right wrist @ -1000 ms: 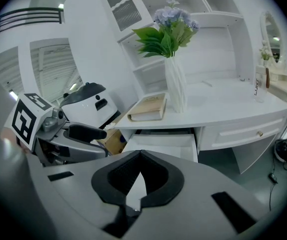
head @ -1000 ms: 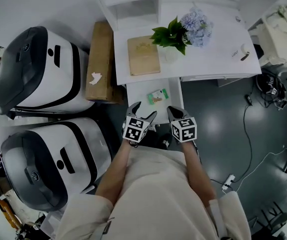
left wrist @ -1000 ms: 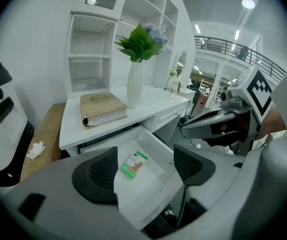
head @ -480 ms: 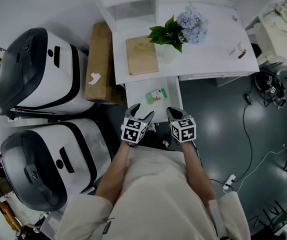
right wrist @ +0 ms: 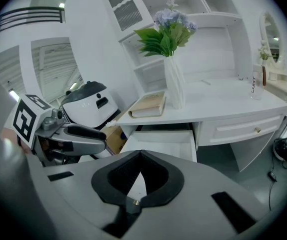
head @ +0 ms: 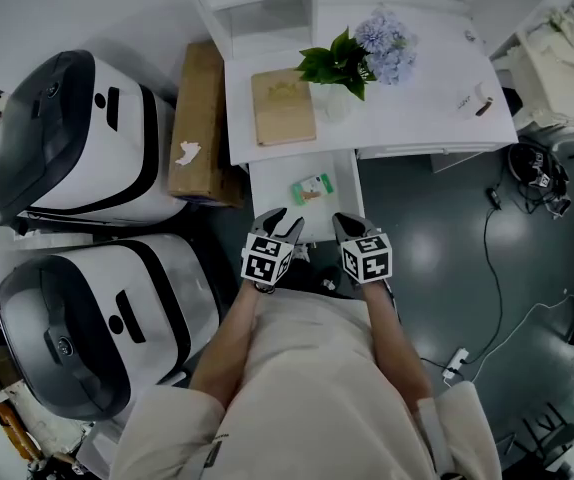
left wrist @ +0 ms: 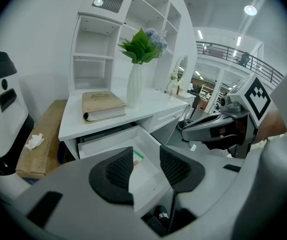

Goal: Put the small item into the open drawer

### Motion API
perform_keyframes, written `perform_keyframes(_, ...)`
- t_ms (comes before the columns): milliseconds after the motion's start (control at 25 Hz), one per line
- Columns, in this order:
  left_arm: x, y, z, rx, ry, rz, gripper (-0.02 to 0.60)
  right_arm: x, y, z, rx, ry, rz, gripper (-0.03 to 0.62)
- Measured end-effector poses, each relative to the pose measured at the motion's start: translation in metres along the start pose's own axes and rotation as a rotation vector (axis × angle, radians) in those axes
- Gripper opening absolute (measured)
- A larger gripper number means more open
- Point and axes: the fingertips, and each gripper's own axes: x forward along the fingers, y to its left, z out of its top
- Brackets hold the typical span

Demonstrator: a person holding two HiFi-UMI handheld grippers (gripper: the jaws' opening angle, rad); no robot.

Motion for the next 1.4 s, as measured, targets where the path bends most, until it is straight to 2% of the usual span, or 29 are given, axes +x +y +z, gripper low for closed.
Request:
perform_keyframes(160,0.000,-0.004,-0.006,0.024,0.024,0.002,0.084,-0.002,-0.001,-0.001,0.004,-0.002,0.003,0.025)
perform_keyframes(440,-0.005,-0.005,-0.009,0.009,0.021,0.005,0.019,-0.002,0.001,-0.002,0.000,-0.006,0.017,0.025)
perform_keyframes(840,-0.012,-0.001,-0.017,-0.010,0.042,0.027,0.017,0.001,0.005,0.000,0.004,-0.004,0.039,0.025)
perform_keyframes(1400,-0.006,0.001,-0.016,0.004,0.050,0.022,0.017,0.004,0.002,-0.001,-0.003,0.017,0.037,0.025)
